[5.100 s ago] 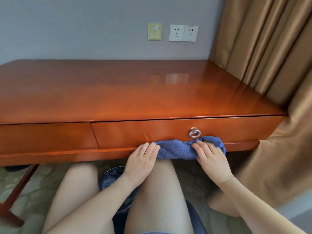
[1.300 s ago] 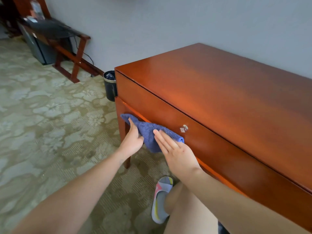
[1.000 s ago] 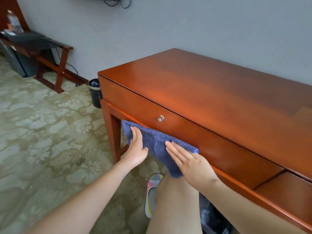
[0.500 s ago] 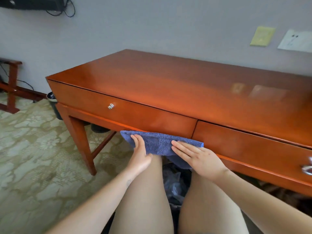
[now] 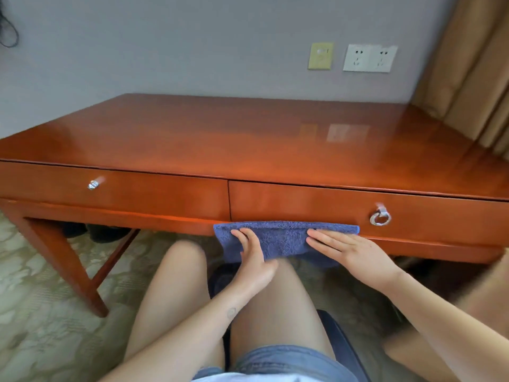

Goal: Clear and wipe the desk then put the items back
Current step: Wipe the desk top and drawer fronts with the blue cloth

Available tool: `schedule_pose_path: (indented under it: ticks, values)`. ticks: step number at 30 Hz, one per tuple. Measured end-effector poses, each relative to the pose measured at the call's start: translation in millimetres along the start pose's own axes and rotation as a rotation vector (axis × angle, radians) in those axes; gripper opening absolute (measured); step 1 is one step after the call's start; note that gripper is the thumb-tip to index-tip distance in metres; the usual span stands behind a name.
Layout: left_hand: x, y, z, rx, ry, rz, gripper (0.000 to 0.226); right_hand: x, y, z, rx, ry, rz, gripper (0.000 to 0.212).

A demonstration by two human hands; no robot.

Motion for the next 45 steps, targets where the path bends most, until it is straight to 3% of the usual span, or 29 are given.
schedule_pose_path:
  ticks: [4,11,14,19,23,29,32,40,45]
  values:
    - [31.2,-50.6,6.7,-0.086,-0.034,-0.025,0.087,11.7,-4.3,53.9,0.015,-0.173,-0.006,0.092]
    - [72.0,-124.7,15.0,-0.244,-0.066,-0.142,0.087,27.6,-10.3,132.3,-0.122,-0.506,0.025,0.096]
    - [91.4,-151.8,18.2,-0.315,-0.046,-0.123,0.082,32.7,-9.9,160.1,-0.163,-0.681,-0.080,0.102]
    - [121.2,-189.4,21.7,-0.423,-0.021,-0.101,0.083,40.5,-1.7,191.5,-0.210,-0.900,-0.245,0.087]
    - [139.2,-215.0,23.1,-0.481,0.005,-0.067,0.080,44.1,3.7,200.4,-0.158,-1.057,-0.448,0.085]
    - [149.8,-231.3,26.2,-0.498,0.025,0.041,0.076,46.1,4.3,195.1,-0.080,-1.198,-0.561,0.090]
    - [141.3,-224.2,29.3,-0.457,0.002,0.127,0.074,42.5,-0.2,181.7,-0.017,-1.154,-0.521,0.090]
    - [81.3,-144.2,21.1,-0.273,-0.107,0.162,0.071,6.9,-5.7,110.1,0.052,-0.813,-0.338,0.091]
    - [48.3,-84.9,5.0,-0.132,-0.199,-0.007,0.077,-19.9,-16.6,63.5,0.104,-0.728,-0.297,0.088]
Point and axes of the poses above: each hand's wrist, its own z-axis away from the middle knuckle, its own y-axis out of the back of the hand, x = y × z, the point moved 1 cm from there along -z, towards the middle knuckle, and after that the axes turned 8 degrees about y, right-handed, at the moved point
